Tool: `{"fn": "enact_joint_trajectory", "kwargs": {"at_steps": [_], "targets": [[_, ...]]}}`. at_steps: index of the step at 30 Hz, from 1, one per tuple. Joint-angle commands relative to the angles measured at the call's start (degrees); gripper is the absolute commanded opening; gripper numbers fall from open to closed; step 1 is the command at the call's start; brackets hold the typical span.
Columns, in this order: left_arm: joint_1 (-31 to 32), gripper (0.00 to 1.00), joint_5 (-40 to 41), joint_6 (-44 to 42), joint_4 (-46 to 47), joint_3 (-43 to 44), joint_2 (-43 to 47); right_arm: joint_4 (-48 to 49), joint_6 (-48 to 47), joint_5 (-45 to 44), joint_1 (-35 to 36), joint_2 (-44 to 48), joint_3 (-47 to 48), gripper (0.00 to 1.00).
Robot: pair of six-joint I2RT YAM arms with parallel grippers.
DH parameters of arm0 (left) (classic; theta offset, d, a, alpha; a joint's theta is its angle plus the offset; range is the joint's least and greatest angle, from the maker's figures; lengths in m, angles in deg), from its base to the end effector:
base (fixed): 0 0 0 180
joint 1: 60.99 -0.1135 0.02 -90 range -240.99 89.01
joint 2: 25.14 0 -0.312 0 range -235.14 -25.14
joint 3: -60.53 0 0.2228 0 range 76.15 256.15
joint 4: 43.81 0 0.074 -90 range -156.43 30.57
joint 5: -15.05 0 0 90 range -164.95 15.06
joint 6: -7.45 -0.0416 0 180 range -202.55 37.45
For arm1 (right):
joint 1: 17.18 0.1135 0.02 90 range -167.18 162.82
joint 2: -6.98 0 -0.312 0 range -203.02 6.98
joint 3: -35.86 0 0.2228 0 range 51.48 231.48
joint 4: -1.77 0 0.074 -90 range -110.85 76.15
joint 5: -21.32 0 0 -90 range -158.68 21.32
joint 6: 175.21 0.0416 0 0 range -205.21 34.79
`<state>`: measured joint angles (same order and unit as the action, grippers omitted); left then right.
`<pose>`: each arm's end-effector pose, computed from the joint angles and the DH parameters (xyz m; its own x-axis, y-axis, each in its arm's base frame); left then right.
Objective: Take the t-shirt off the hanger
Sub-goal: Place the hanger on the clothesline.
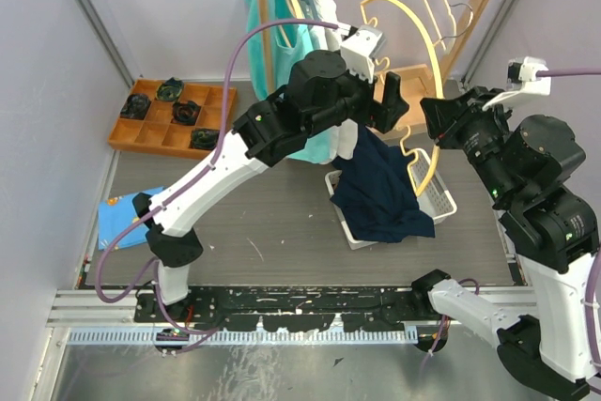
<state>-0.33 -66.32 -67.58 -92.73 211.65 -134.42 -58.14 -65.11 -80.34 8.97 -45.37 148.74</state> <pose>0.2030 -0.3485 0.5424 -0.2621 -0.0549 -0.9635 0.7465 0.6212 -0.2385 0.0520 0.0161 0.5557 -0.0769 0.3372 -0.9383 -0.2383 0.9076 0.3457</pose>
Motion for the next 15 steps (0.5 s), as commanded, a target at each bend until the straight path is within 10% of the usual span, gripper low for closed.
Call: {"fn": "enact_joint_trajectory", "kwargs": {"at_steps": [1,15], "targets": [[-1.0,0.86,0.5,-0.7,-0.4,2.2,-1.1,4.4,0.6,-4.0,-0.1,1.7,1.4,0.01],[-1.1,0.86,2.9,-0.8,-3.8,-3.8,10.0,6.7,-8.0,-10.8,-0.1,-4.9,2.8,0.01]]}}
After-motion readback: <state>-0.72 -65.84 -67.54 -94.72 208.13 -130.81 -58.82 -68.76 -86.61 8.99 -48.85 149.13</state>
